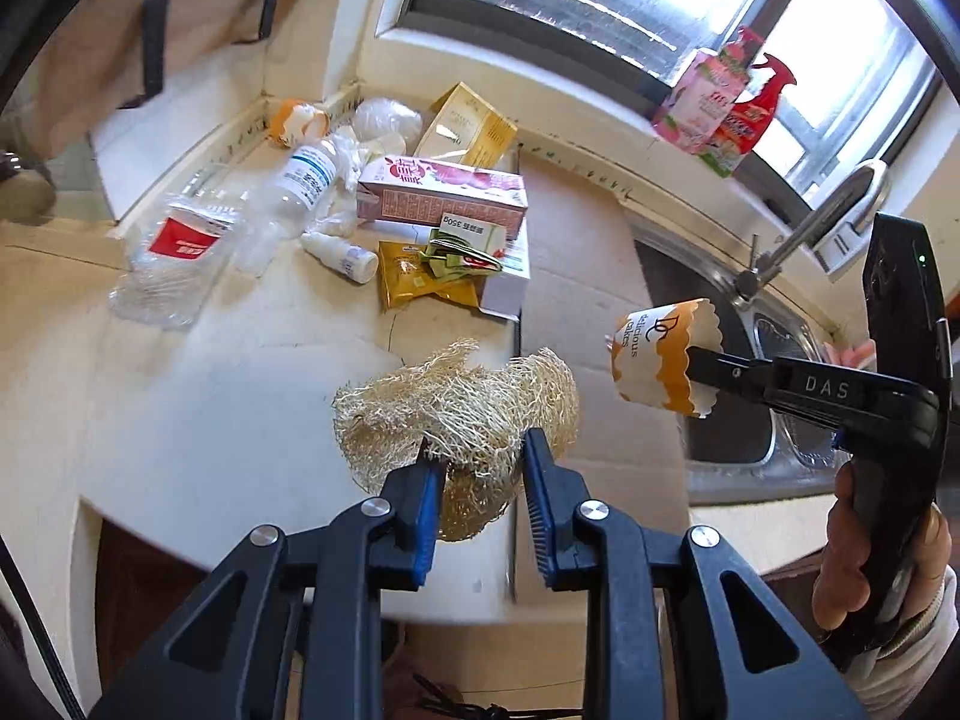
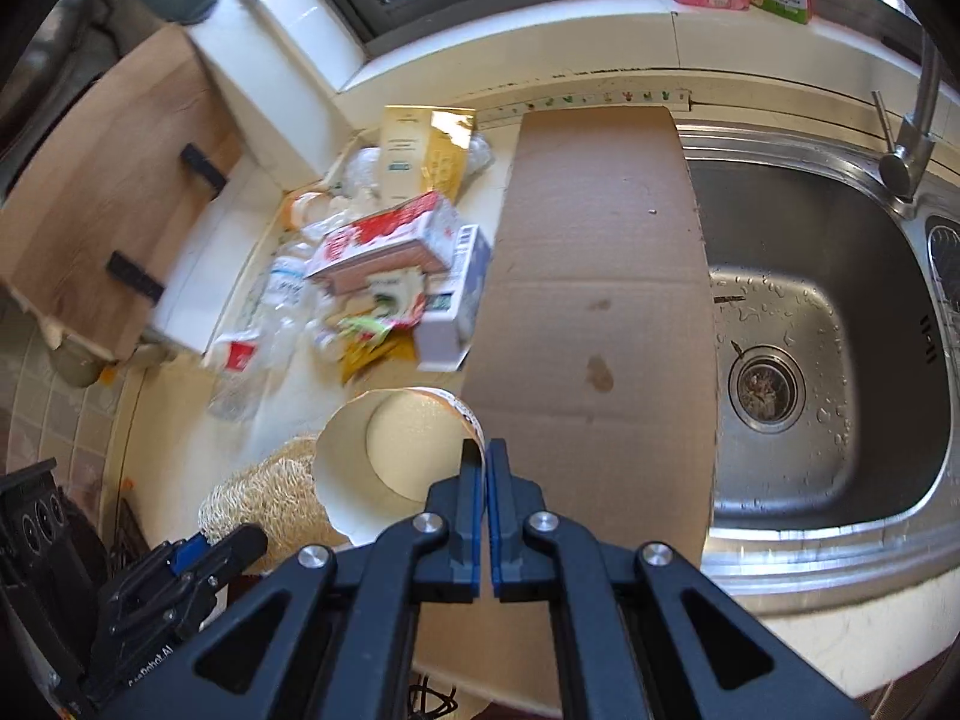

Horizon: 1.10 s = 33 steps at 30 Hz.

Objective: Collect trash
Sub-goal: 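Carry the scrubber and paper cup down and release both into the black bin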

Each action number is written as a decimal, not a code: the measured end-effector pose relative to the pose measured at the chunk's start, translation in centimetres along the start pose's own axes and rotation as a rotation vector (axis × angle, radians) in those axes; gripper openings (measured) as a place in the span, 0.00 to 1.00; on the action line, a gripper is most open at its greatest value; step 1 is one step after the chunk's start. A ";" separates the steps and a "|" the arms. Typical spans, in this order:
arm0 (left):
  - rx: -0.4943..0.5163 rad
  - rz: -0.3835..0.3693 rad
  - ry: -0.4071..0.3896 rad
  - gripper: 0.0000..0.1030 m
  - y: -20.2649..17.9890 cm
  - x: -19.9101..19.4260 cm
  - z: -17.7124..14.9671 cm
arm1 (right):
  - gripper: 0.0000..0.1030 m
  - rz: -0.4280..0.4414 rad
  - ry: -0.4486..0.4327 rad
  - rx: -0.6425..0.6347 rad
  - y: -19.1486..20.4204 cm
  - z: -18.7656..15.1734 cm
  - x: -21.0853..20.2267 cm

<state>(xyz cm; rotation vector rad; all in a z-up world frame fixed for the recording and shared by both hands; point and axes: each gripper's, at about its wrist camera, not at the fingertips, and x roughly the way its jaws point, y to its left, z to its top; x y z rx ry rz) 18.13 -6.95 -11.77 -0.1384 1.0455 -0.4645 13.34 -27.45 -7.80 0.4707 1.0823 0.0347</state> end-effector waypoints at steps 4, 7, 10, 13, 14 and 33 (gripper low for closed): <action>0.004 -0.008 -0.020 0.23 -0.2 -4.7 -3.7 | 0.01 0.037 0.002 -0.027 1.5 -3.8 -2.5; -0.012 -0.014 -0.022 0.23 -0.1 -7.6 -6.4 | 0.01 0.055 0.019 -0.074 3.2 -7.0 -3.8; -0.023 0.000 -0.015 0.23 0.3 -9.8 -9.7 | 0.01 0.071 0.046 -0.128 4.9 -10.6 -4.3; -0.033 0.025 0.013 0.23 1.0 -10.9 -13.1 | 0.01 0.081 0.083 -0.174 6.2 -14.0 -3.7; -0.040 0.035 0.026 0.23 1.3 -10.8 -14.0 | 0.01 0.082 0.096 -0.183 6.5 -15.0 -3.3; -0.182 0.131 0.427 0.24 16.1 7.9 -29.0 | 0.02 -0.127 0.340 -0.139 4.3 -29.6 20.5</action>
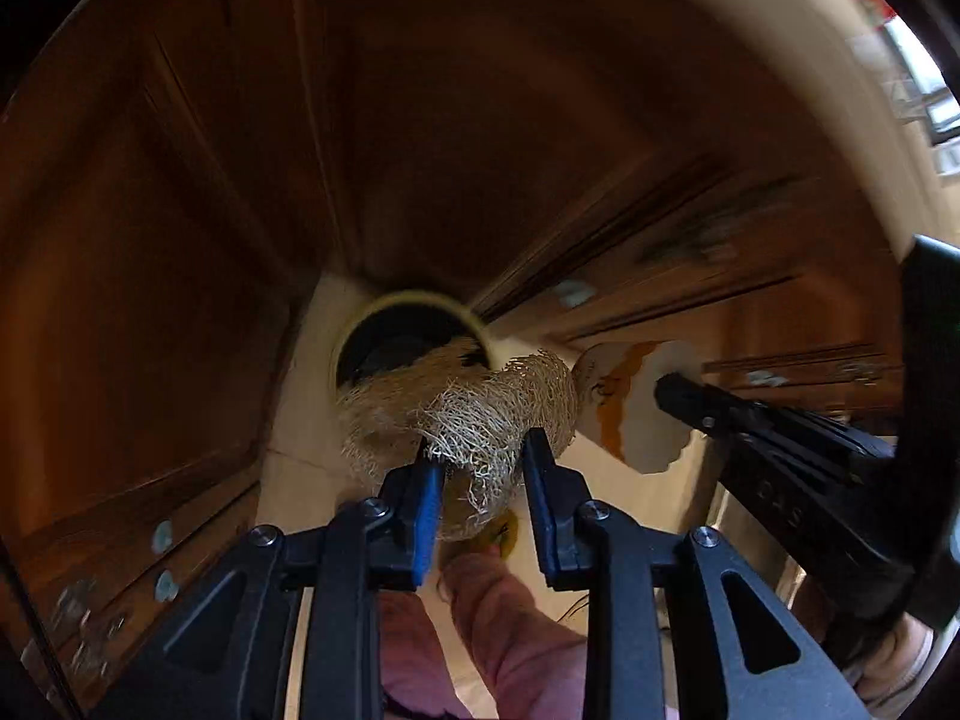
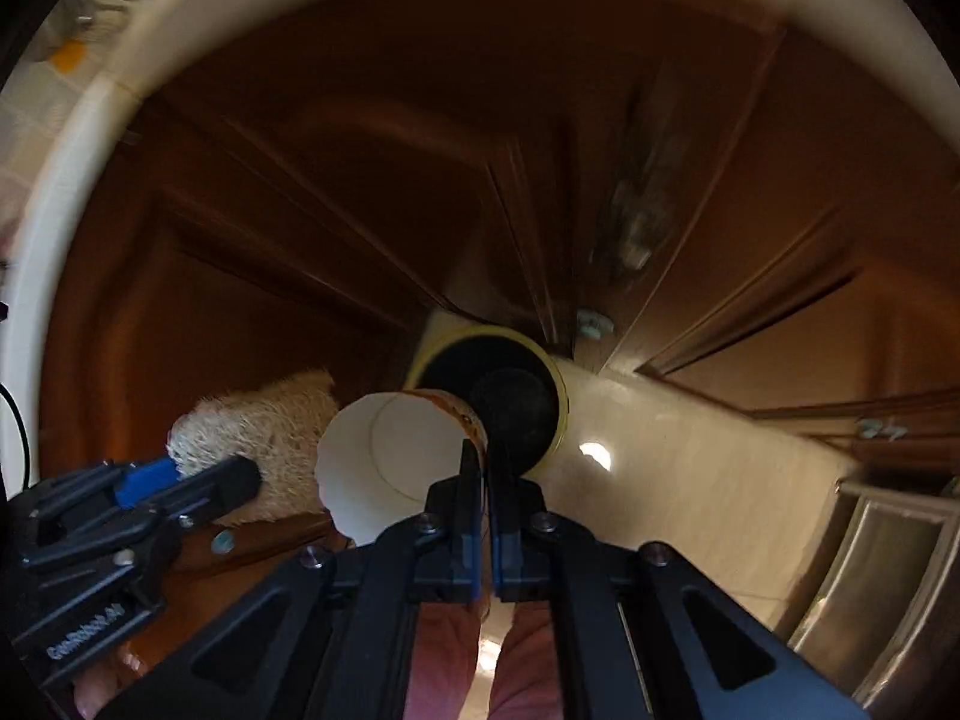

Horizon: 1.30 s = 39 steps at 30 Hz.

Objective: Collect trash
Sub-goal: 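Carry the scrubber and paper cup down and release both into the black bin, then raise both open tools back up toward the counter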

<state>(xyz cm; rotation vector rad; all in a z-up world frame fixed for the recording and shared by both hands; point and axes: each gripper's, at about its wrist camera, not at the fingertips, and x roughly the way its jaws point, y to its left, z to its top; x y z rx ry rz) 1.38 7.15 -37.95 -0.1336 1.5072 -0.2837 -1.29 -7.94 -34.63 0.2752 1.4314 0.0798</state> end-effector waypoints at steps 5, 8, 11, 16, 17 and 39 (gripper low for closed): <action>0.025 0.049 0.099 0.27 3.4 9.1 1.3 | 0.02 -0.024 0.041 0.050 -1.1 -0.1 9.2; 0.035 0.078 0.126 0.30 4.7 13.0 1.5 | 0.04 -0.009 0.068 0.084 -1.2 -0.1 13.1; 0.068 0.112 0.128 0.44 4.8 15.2 1.7 | 0.08 0.008 0.086 0.109 -1.4 -0.3 15.3; 0.107 0.186 0.091 0.65 4.2 15.2 1.5 | 0.31 -0.021 0.069 0.128 -1.8 -0.5 16.0; 0.102 0.186 0.094 0.66 4.3 15.0 1.3 | 0.34 -0.018 0.064 0.132 -2.0 -0.5 15.8; 0.090 0.155 -0.093 0.66 -1.1 -6.6 1.4 | 0.35 0.051 -0.024 0.056 1.1 -2.4 -3.6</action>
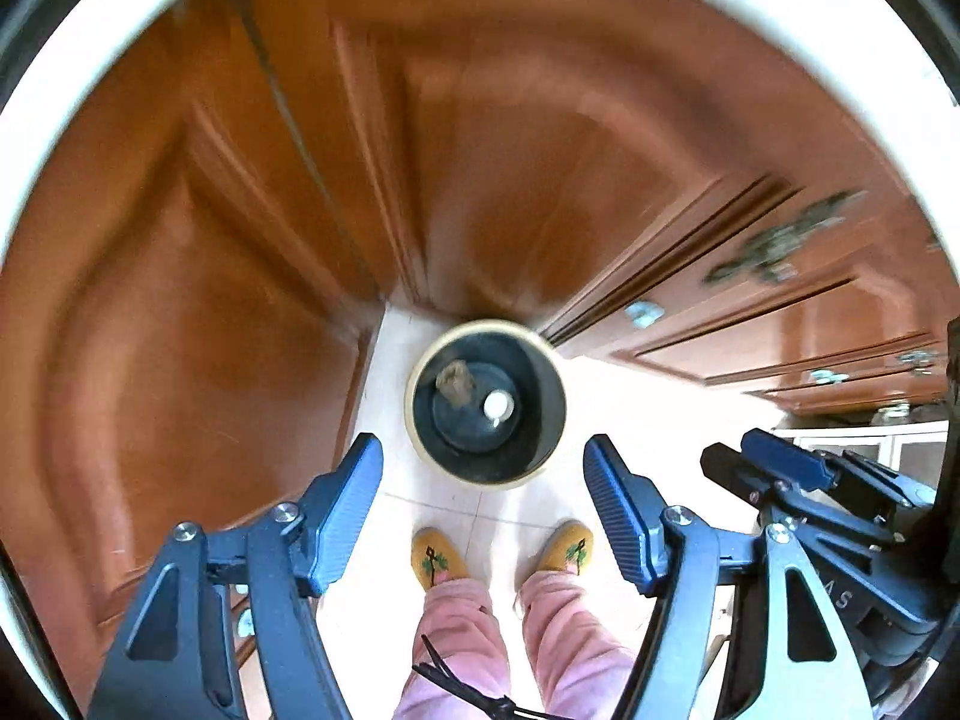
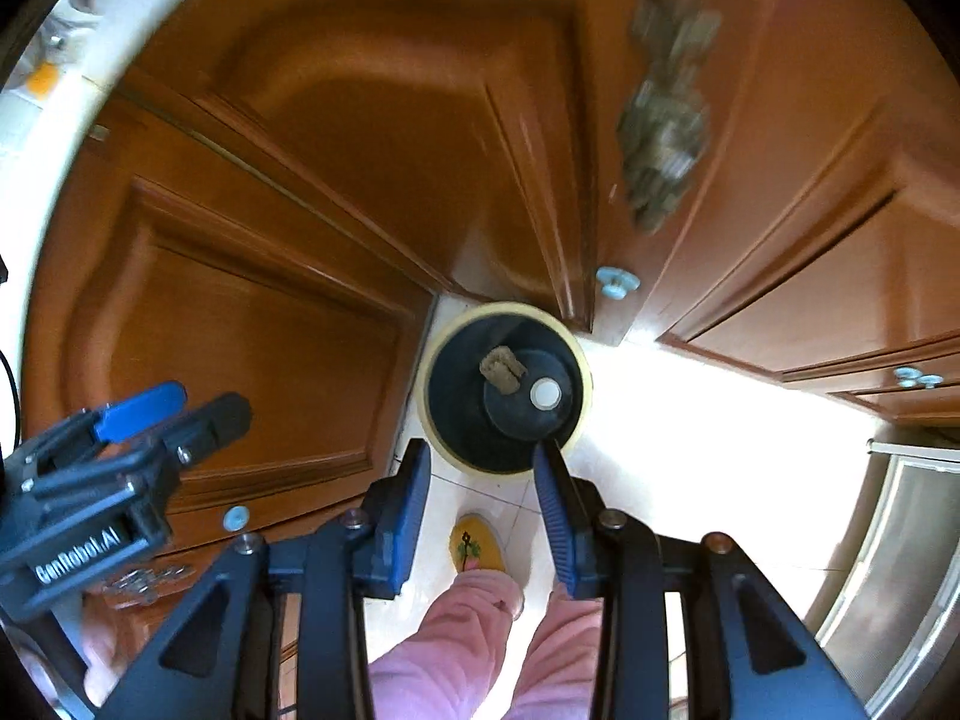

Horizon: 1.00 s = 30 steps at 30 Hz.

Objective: Collect trash
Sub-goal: 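Raise both open tools back up toward the counter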

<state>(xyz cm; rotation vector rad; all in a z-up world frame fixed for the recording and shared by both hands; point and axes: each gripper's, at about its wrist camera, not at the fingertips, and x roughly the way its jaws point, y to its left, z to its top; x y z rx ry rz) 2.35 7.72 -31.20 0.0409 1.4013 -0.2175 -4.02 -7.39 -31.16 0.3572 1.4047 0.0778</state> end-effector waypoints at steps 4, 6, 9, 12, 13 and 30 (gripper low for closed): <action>0.073 -0.001 -0.096 0.66 -2.1 -6.7 1.1 | 0.35 0.001 -0.075 -0.012 0.3 0.0 -6.3; 0.118 0.012 -0.151 0.66 -3.4 -10.3 1.8 | 0.35 0.002 -0.116 -0.006 0.4 0.0 -9.4; 0.159 -0.002 -0.216 0.66 -4.8 -15.1 3.1 | 0.35 0.005 -0.183 0.006 0.3 0.1 -13.7; 0.184 -0.021 -0.296 0.67 -6.1 -19.6 4.4 | 0.35 -0.019 -0.269 0.010 0.5 0.2 -17.9; 0.191 -0.024 -0.321 0.68 -6.6 -20.5 4.8 | 0.35 -0.023 -0.290 0.015 0.7 0.4 -19.3; 0.345 -0.076 -0.623 0.85 -13.0 -33.8 8.6 | 0.42 -0.070 -0.591 0.062 1.4 2.4 -32.9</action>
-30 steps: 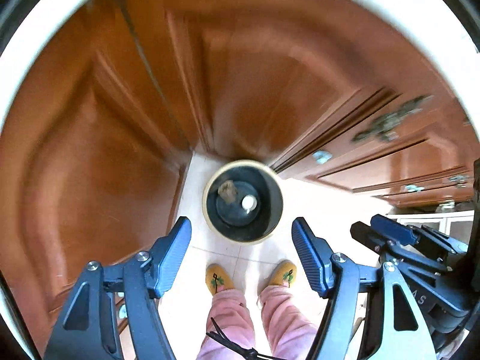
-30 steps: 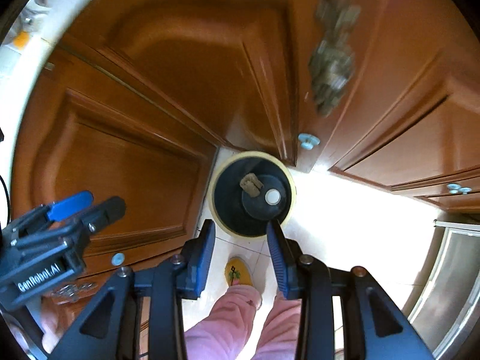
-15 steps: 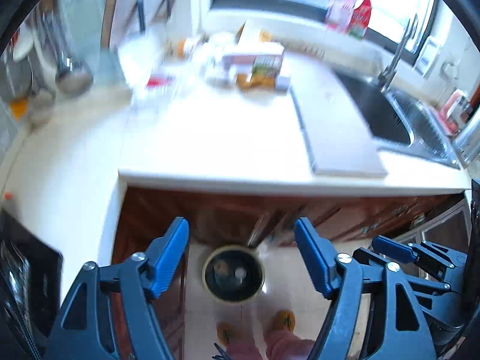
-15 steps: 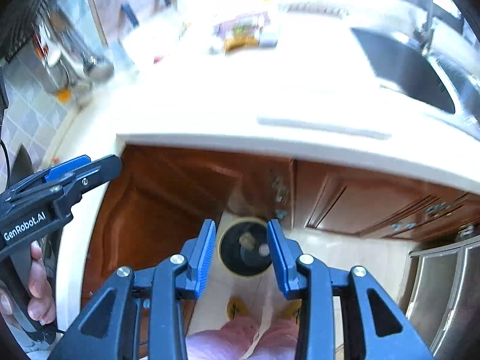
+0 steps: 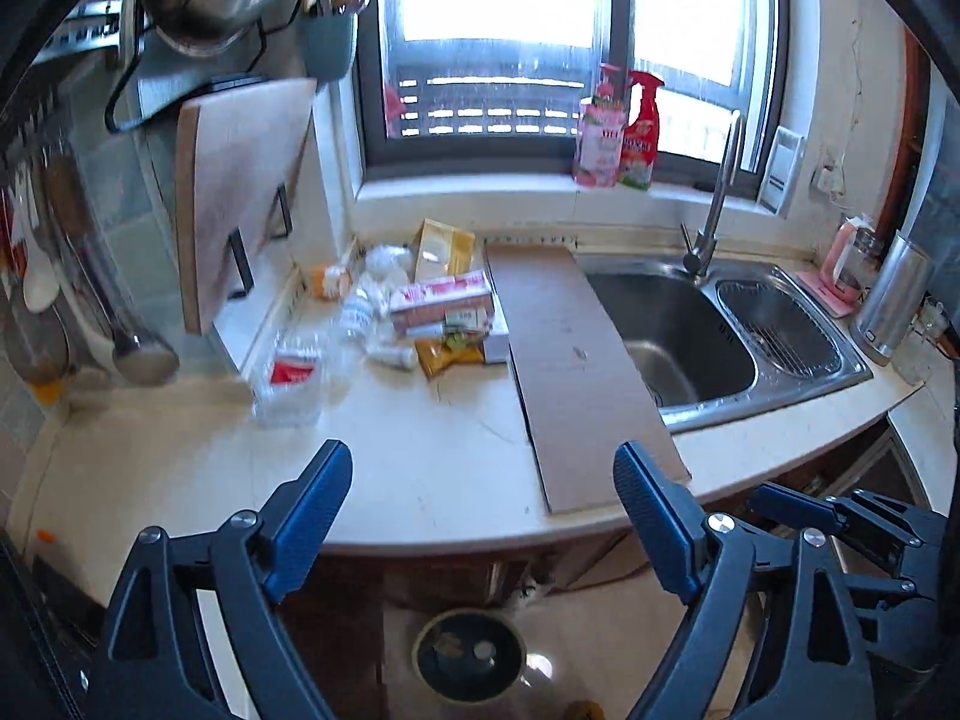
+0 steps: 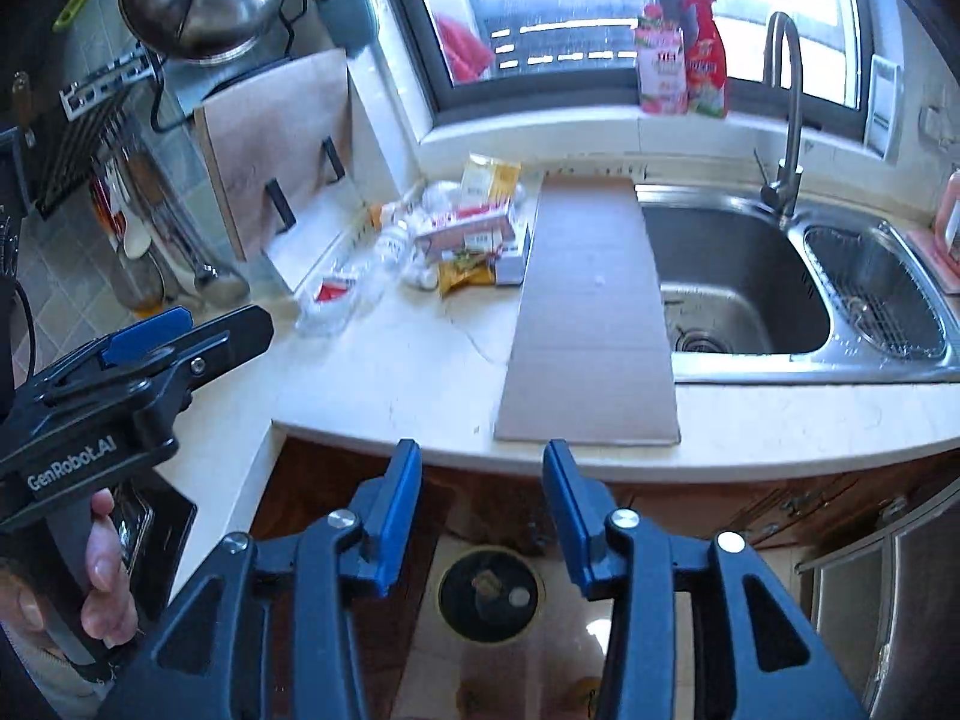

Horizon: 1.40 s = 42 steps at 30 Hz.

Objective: Collect trash
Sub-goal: 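Raise both open tools back up toward the counter, then grasp the white dropper bottle with the left tool while the right tool grasps the snack wrapper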

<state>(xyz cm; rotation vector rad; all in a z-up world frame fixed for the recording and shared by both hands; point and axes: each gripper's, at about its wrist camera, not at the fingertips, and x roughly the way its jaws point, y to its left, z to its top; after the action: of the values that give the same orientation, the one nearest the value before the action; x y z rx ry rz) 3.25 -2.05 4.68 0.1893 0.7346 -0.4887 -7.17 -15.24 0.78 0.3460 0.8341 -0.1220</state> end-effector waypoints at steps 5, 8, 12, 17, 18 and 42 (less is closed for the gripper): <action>0.013 0.005 -0.030 0.86 0.6 0.5 2.0 | 0.42 -0.004 -0.034 0.060 0.0 1.7 -0.9; 0.003 0.000 -0.018 0.86 1.2 1.5 3.2 | 0.42 0.000 -0.038 0.101 -0.3 3.0 -0.9; -0.051 -0.035 0.010 0.86 2.6 3.9 4.1 | 0.42 -0.009 -0.061 0.102 -0.1 5.3 -1.3; -0.092 -0.045 0.034 0.86 4.1 6.5 4.8 | 0.42 -0.004 -0.065 0.044 0.0 9.0 -0.1; -0.096 -0.040 0.035 0.86 4.4 7.1 4.9 | 0.42 0.007 -0.056 0.028 -0.1 10.0 0.8; -0.353 0.108 0.282 0.47 11.7 25.2 5.7 | 0.41 0.369 0.502 0.342 -5.8 17.9 33.4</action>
<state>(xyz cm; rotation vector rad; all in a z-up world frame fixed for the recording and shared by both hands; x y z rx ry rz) 28.39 -2.86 -8.40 -0.0344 1.0673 -0.2250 26.42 -25.93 -14.41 0.8695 1.2311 0.1782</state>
